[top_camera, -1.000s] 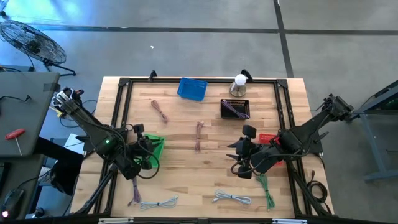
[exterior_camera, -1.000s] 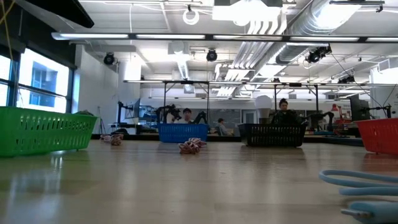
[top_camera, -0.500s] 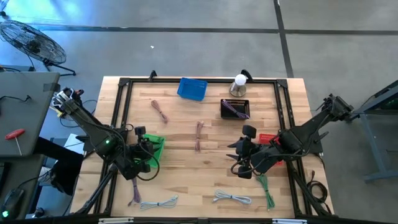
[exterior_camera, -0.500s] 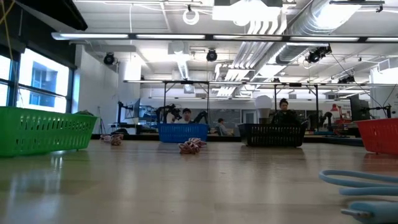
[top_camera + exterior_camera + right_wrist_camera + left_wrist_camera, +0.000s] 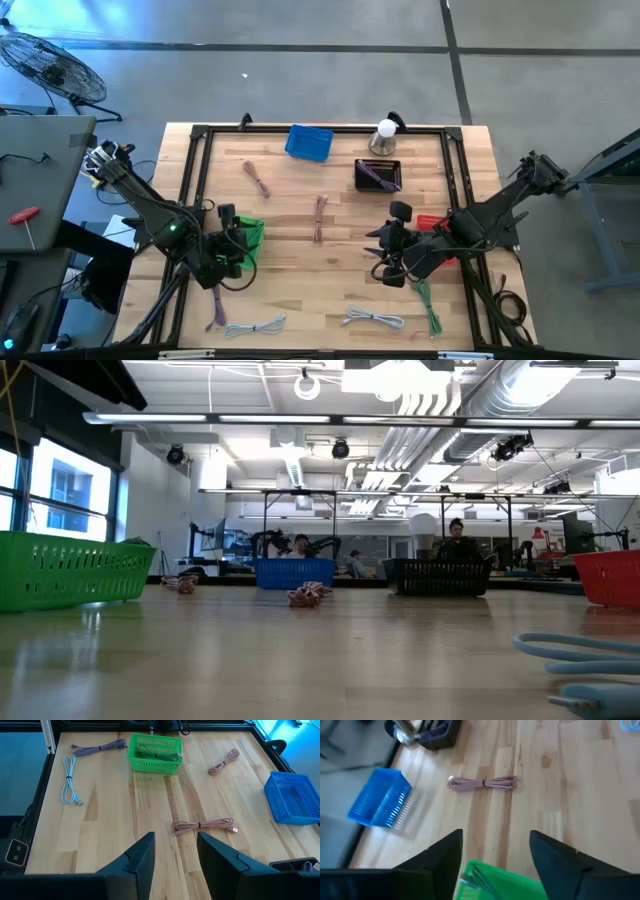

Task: Pick & Place USB Port
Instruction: Put the top pink charger cable into the red bin

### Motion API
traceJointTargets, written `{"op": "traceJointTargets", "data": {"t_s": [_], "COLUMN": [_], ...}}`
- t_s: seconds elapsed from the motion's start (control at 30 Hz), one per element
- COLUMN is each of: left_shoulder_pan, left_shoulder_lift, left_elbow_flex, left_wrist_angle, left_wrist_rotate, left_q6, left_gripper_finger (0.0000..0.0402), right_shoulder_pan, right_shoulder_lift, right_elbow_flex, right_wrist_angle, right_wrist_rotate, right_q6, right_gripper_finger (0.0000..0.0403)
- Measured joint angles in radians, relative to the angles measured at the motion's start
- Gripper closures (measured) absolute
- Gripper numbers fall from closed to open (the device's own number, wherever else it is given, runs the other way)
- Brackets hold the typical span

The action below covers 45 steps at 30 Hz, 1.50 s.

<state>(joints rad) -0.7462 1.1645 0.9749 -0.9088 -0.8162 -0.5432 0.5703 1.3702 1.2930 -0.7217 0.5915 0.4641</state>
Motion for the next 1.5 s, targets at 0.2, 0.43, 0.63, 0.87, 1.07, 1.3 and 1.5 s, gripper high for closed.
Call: {"op": "traceJointTargets", "data": {"t_s": [0.2, 0.43, 0.63, 0.87, 1.07, 1.3, 1.5], "left_shoulder_pan": [0.000, 0.019, 0.117, 0.340, 0.554, 0.828, 1.049], "left_shoulder_lift": [0.000, 0.002, 0.002, 0.001, 0.001, 0.001, 0.001], "left_elbow_flex": [0.000, 0.000, -0.001, -0.001, -0.001, -0.001, -0.001], "left_wrist_angle": [0.003, -0.005, -0.190, -0.329, -0.356, -0.302, -0.206], "left_wrist_rotate": [-0.043, -0.081, -0.097, 0.076, 0.257, 0.393, 0.551], "left_q6": [0.158, 0.015, 0.148, 0.360, 0.658, 0.943, 1.092], "left_gripper_finger": [0.0152, 0.0151, 0.0151, 0.0151, 0.0151, 0.0151, 0.0151], "right_shoulder_pan": [0.000, 0.000, -0.001, -0.001, -0.018, -0.058, -0.090], "right_shoulder_lift": [0.024, 0.044, 0.044, 0.044, 0.044, 0.044, 0.044], "right_elbow_flex": [0.000, 0.000, 0.000, 0.000, 0.000, 0.000, 0.000], "right_wrist_angle": [-0.001, -0.001, 0.001, 0.001, 0.001, 0.001, 0.002], "right_wrist_rotate": [-0.004, -0.002, 0.000, 0.000, 0.003, 0.003, 0.003], "right_q6": [0.000, -0.026, -0.027, -0.027, -0.040, -0.065, -0.097], "right_gripper_finger": [0.0265, 0.0265, 0.0265, 0.0265, 0.0265, 0.0265, 0.0265]}}
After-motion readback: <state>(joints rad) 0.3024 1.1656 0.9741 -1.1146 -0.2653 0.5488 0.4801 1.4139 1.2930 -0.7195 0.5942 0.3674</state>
